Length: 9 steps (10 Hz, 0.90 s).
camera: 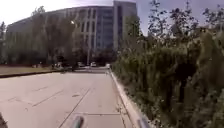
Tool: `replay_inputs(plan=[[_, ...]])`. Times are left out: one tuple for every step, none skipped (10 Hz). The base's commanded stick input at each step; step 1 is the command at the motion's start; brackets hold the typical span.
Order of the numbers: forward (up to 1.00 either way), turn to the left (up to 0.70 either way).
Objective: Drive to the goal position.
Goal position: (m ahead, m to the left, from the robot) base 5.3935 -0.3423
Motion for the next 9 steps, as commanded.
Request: replay_inputs(plan=[[1.0,0.0],[0.1,0.0],[0.0,0.0],[0.0,0.0],[0.0,0.0],[0.0,0.0],[0.0,0.0],[0.0,0.0],[0.0,0.0]])
